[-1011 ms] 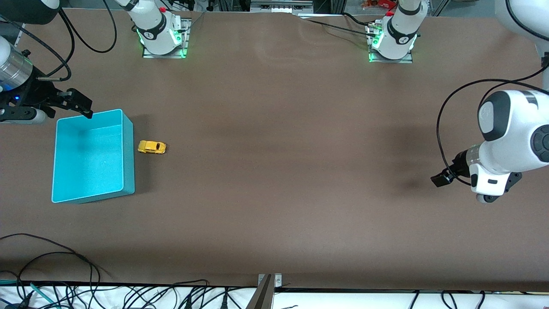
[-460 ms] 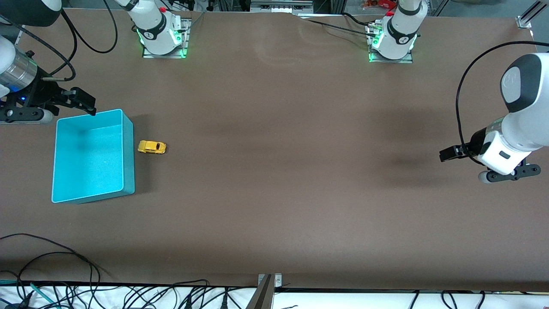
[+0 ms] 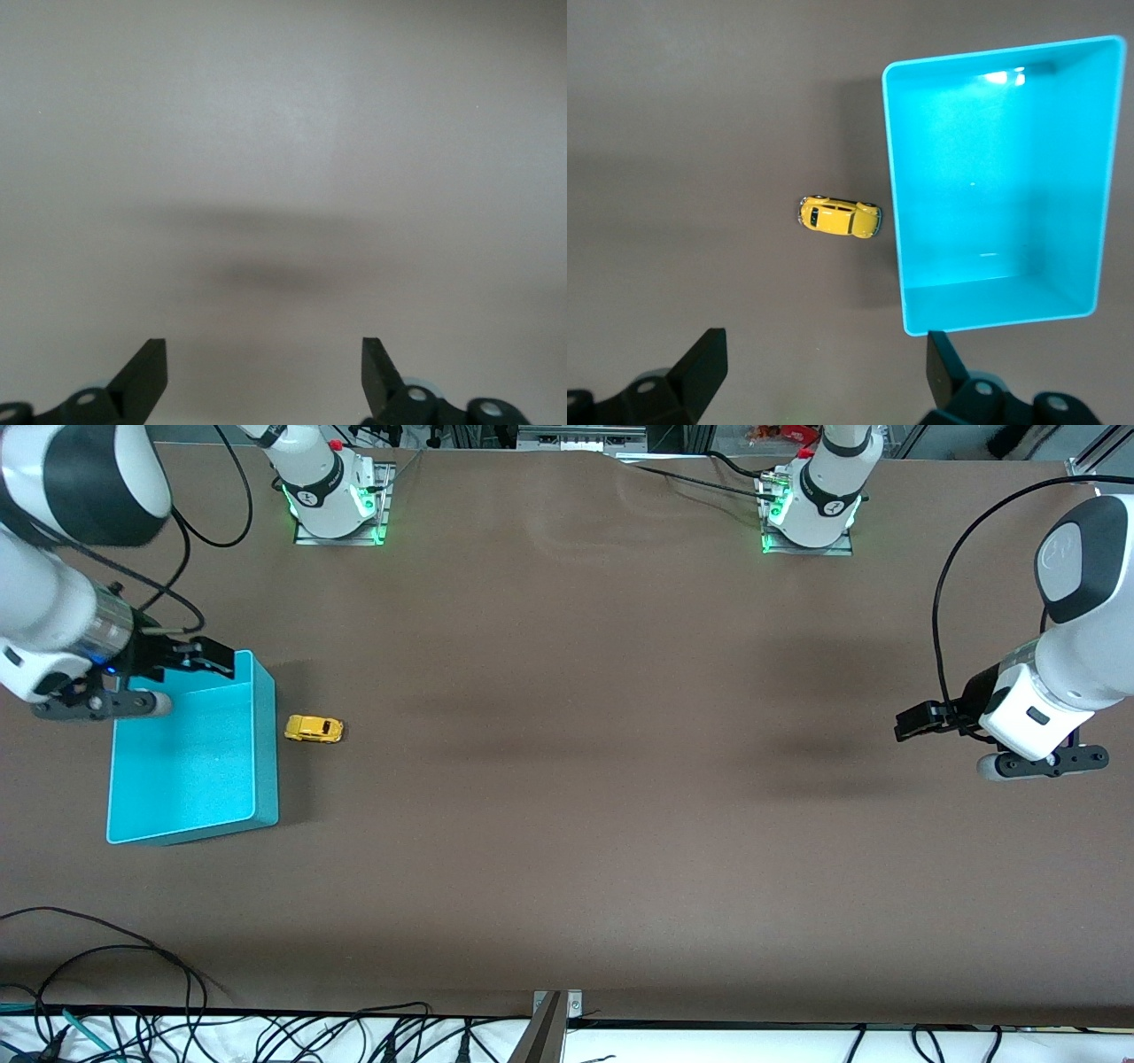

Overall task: Wind up and store yellow beetle car
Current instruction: 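Reach the right gripper down to the car beside the box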

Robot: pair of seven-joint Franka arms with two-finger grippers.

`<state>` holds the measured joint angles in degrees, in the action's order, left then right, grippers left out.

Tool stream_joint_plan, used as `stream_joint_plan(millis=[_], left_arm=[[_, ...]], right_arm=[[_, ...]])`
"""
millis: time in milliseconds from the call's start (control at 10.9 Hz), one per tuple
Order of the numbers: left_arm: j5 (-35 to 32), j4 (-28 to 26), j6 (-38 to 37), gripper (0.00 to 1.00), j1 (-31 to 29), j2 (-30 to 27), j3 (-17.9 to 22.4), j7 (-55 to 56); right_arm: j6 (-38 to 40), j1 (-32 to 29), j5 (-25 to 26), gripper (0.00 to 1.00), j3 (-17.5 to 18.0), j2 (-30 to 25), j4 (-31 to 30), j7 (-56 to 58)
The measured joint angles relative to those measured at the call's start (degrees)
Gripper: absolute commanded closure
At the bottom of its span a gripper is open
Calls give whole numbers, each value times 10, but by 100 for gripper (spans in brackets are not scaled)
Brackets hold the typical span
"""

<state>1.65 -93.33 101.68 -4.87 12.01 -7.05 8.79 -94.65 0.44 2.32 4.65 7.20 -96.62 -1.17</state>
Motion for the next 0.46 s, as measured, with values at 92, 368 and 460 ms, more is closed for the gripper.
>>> stream_joint_plan(millis=[92,368,460], left_arm=[[0,0,1,0,0,-2,0,-2],[0,5,4,0,1,-4,-11,-2],[1,6,5,0,1,-4,-11,-2]], right_arm=[[-9,7,0,0,1,21,1,5],[-70,36,-3,0,2,82,0,101],[-92,43,-4,0,4,98,-8,124]])
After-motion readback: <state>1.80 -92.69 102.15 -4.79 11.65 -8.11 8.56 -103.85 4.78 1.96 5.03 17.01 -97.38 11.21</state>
